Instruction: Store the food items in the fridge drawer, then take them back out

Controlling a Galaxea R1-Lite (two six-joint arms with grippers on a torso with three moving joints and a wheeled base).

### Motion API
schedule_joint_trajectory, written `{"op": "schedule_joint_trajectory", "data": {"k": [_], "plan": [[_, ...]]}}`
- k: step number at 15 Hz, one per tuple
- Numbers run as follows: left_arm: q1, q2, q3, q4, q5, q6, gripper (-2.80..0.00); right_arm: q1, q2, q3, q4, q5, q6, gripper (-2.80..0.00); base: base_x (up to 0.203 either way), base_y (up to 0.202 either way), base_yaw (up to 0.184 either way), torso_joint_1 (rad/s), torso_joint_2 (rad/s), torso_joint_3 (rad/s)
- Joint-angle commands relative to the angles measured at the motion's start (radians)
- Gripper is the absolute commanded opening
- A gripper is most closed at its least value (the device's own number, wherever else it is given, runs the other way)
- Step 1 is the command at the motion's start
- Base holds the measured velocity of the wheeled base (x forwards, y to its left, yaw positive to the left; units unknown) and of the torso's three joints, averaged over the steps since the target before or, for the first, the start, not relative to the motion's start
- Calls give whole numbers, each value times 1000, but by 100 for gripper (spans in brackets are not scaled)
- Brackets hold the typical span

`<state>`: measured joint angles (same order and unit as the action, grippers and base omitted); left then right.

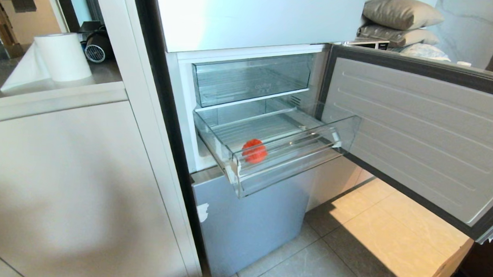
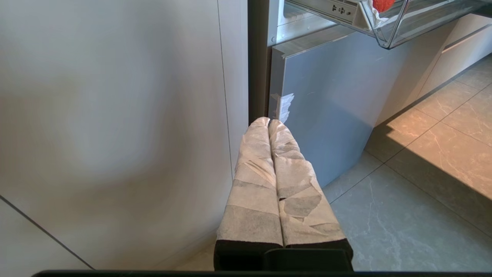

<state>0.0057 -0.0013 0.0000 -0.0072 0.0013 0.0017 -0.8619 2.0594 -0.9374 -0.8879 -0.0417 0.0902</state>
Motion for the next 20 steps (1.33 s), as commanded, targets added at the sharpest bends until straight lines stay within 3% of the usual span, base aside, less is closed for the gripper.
{"op": "schedule_joint_trajectory", "data": {"k": [1, 7, 8, 15, 20], "plan": [[0, 0, 2, 0, 0, 0, -280, 0, 22, -4, -9, 0, 0, 0, 0, 0, 0, 0, 0, 0], [0, 0, 2, 0, 0, 0, -280, 0, 75, -39, -46, -3, -3, 0, 0, 0, 0, 0, 0, 0], [0, 0, 2, 0, 0, 0, -280, 1, 88, -51, -46, -3, -3, -280, 0, 0, 0, 0, 0, 0], [0, 0, 2, 0, 0, 0, -280, -1, -7, -26, -42, -4, -1, -280, 0, 0, 0, 0, 0, 0], [0, 0, 2, 0, 0, 0, -280, -9, -456, 246, -21, -6, -31, -280, 0, 0, 0, 0, 0, 0]]}}
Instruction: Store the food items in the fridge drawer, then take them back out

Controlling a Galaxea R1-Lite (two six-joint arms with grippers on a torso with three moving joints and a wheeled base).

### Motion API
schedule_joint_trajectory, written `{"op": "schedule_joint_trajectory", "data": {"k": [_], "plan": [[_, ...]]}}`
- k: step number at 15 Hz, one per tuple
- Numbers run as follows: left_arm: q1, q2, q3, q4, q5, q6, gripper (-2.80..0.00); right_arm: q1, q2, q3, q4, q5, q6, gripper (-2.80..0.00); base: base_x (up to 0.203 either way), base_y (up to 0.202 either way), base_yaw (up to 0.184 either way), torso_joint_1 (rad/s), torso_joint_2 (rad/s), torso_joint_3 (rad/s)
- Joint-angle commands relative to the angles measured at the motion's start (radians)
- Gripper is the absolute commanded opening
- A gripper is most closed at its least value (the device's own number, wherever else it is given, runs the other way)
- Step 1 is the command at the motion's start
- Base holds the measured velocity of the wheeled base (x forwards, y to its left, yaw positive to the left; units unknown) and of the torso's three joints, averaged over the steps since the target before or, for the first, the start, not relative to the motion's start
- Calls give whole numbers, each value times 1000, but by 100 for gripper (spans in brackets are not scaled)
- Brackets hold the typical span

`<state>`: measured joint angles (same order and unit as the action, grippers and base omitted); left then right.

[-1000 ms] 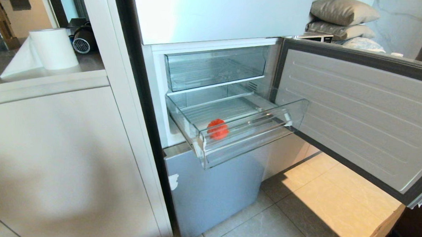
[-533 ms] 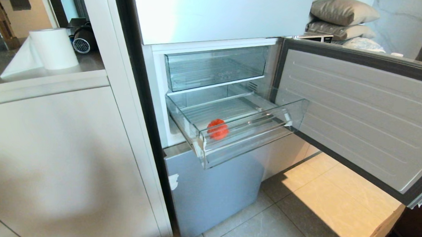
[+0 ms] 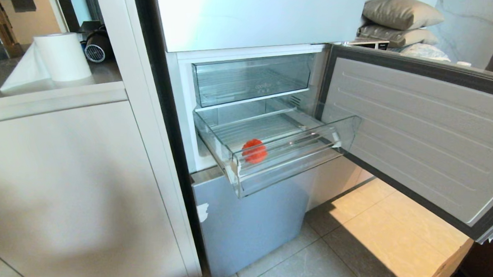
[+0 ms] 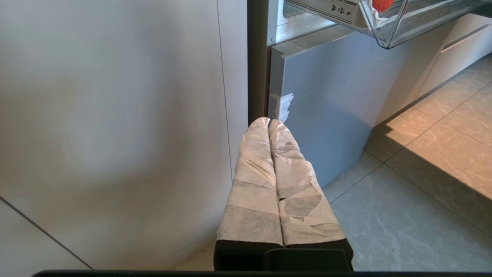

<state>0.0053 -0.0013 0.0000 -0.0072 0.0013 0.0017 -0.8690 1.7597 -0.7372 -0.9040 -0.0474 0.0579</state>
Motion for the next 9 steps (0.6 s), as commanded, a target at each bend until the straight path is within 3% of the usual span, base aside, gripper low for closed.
{"op": "schedule_joint_trajectory", "data": {"k": [1, 5, 7, 9], "plan": [[1, 0, 2, 0, 0, 0, -280, -4, -272, 135, -4, 0, -21, -280, 0, 0, 0, 0, 0, 0], [1, 0, 2, 0, 0, 0, -280, 41, -699, 420, 2, 3, -75, -280, 0, 0, 0, 0, 0, 0], [1, 0, 2, 0, 0, 0, -280, 239, -833, 515, 17, -16, -87, -280, 0, 0, 0, 0, 0, 0], [1, 0, 2, 0, 0, 0, -280, 525, -1001, 591, 99, -52, -102, -280, 0, 0, 0, 0, 0, 0]]}}
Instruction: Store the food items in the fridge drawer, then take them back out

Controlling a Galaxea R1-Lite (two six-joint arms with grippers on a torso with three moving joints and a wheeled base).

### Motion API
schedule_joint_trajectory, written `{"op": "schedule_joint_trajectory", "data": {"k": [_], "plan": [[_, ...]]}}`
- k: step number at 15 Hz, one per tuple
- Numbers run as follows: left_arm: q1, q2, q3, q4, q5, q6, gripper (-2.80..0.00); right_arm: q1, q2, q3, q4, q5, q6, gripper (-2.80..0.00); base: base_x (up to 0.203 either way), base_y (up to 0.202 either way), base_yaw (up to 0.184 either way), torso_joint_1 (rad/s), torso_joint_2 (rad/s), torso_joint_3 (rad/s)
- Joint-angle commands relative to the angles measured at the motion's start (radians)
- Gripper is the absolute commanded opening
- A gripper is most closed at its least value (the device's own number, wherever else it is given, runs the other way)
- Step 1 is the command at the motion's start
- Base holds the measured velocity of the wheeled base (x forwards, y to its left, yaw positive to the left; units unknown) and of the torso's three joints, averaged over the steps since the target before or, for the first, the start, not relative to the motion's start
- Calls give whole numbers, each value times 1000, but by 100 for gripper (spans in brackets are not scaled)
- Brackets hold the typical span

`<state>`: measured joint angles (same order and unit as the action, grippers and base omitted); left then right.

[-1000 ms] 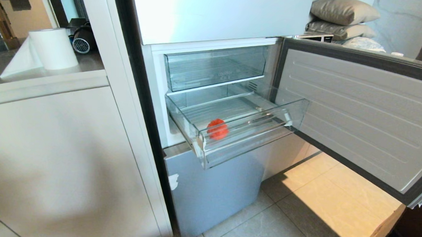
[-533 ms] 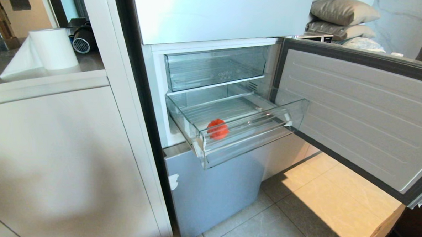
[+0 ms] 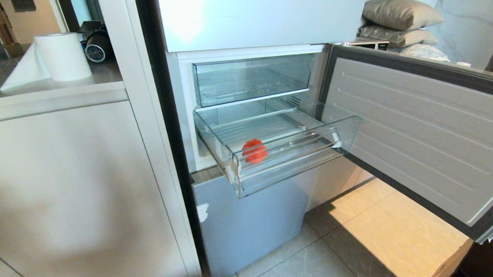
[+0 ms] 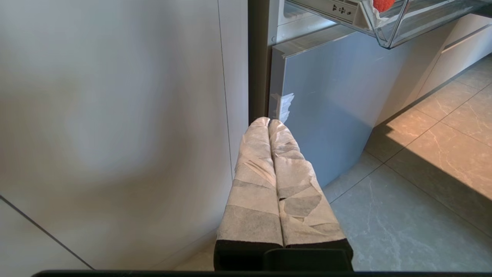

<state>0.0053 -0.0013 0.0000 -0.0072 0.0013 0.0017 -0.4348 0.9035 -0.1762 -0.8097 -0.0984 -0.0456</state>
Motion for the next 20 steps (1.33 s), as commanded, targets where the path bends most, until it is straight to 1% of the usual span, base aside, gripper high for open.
{"op": "schedule_joint_trajectory", "data": {"k": [1, 3, 4, 5, 6, 7, 8, 9, 11, 12, 13, 14, 15, 20], "plan": [[1, 0, 2, 0, 0, 0, -280, 215, -282, 65, 85, -12, -8, -280, 0, 0, 0, 0, 0, 0], [1, 0, 2, 0, 0, 0, -280, 391, -513, 111, 279, -26, -14, -280, 0, 0, 0, 0, 0, 0], [1, 0, 2, 0, 0, 0, -280, 449, -585, 130, 387, -28, 13, -280, 0, 0, 0, 0, 0, 0], [1, 0, 2, 0, 0, 0, -280, 509, -626, 150, 500, -12, 91, -280, 0, 0, 0, 0, 0, 0], [1, 0, 2, 0, 0, 0, -280, 543, -633, 165, 585, 32, 181, -280, 0, 0, 0, 0, 0, 0], [1, 0, 2, 0, 0, 0, -280, 547, -630, 173, 661, 109, 210, -280, 0, 0, 0, 0, 0, 0], [1, 0, 2, 0, 0, 0, -280, 515, -631, 176, 710, 150, 196, -280, 0, 0, 0, 0, 0, 0], [1, 0, 2, 0, 0, 0, -280, 492, -649, 176, 722, 158, 184, -280, 0, 0, 0, 0, 0, 0], [1, 0, 2, 0, 0, 0, -280, 459, -762, 177, 728, 160, 161, -280, 0, 0, 0, 0, 0, 0], [1, 0, 2, 0, 0, 0, -280, 452, -830, 177, 732, 156, 132, -280, 0, 0, 0, 0, 0, 0], [1, 0, 2, 0, 0, 0, -280, 447, -884, 177, 737, 148, 89, -280, 0, 0, 0, 0, 0, 0], [1, 0, 2, 0, 0, 0, -280, 442, -907, 177, 754, 122, 18, -280, 0, 0, 0, 0, 0, 0], [1, 0, 2, 0, 0, 0, -280, 439, -905, 178, 809, 96, -25, -280, 0, 0, 0, 0, 0, 0], [1, 0, 2, 0, 0, 0, -280, 438, -904, 178, 824, 83, 9, -280, 0, 0, 0, 0, 0, 0]]}}
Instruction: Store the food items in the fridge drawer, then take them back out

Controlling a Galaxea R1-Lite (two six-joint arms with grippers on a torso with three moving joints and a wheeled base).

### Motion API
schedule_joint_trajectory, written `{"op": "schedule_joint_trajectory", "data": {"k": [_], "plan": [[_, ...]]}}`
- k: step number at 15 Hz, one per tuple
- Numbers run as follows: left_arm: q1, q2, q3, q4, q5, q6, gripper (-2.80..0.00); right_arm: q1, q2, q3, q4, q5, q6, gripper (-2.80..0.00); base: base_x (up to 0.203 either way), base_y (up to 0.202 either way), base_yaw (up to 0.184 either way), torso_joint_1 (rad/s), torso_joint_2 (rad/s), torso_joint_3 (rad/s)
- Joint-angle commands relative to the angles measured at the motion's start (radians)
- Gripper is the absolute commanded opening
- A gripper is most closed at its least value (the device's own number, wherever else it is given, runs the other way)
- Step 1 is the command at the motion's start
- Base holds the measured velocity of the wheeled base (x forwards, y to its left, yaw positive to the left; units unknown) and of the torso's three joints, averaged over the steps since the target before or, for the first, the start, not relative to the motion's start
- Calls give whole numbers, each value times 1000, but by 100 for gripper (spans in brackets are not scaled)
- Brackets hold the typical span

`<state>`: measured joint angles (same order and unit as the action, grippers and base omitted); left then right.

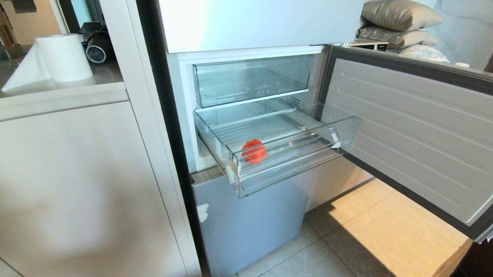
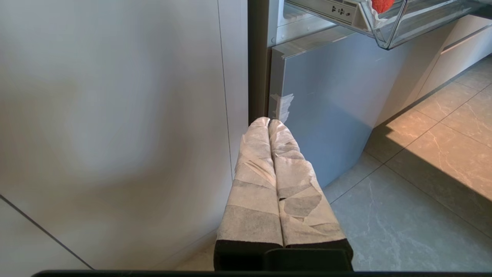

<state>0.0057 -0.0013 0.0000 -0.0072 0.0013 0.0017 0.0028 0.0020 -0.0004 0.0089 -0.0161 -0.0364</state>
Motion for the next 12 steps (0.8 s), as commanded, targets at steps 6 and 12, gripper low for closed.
{"op": "schedule_joint_trajectory", "data": {"k": [6, 12], "plan": [[0, 0, 2, 0, 0, 0, -280, 0, -2, 2, 5, -1, 4, -280, -1, -1, 75, 2, 1, 1], [0, 0, 2, 0, 0, 0, -280, 0, 1, 0, 5, -1, 4, -280, 2, -7, 173, 0, 1, 1]]}}
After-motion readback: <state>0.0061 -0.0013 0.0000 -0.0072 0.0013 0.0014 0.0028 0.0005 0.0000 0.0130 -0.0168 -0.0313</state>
